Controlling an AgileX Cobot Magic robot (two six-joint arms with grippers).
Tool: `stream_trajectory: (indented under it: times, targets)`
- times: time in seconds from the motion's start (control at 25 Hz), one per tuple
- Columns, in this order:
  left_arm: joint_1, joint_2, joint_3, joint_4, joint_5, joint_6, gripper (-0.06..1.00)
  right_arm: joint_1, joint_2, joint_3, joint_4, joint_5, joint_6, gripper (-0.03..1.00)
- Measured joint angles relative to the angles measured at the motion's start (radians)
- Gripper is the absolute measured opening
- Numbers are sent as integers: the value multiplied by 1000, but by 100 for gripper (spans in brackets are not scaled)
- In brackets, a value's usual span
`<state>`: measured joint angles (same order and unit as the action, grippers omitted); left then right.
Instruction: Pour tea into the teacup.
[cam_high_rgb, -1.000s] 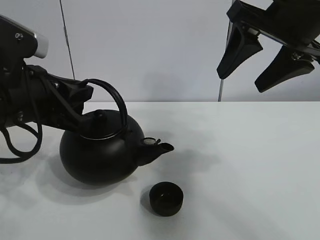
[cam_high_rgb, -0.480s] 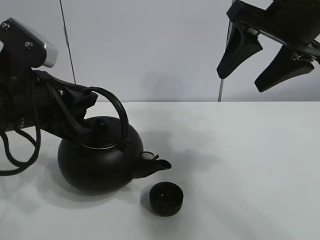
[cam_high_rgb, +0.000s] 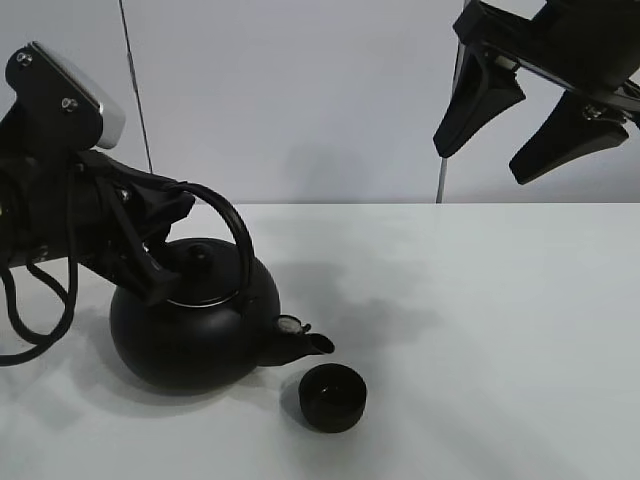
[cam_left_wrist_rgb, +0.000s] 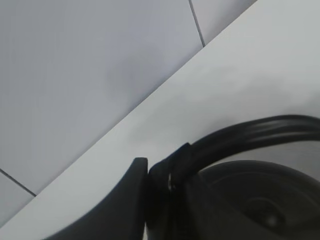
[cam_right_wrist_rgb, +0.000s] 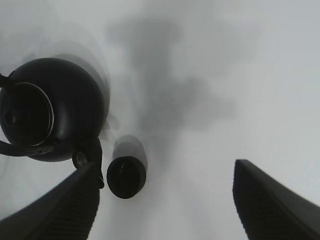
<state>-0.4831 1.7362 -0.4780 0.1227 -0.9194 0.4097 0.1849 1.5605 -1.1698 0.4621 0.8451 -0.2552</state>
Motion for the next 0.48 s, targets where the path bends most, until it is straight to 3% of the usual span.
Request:
stream_trajectory:
  times: [0.48]
  targets:
    - [0,0,0,1,-11,33,12,0,0,0,0,-3,0,52]
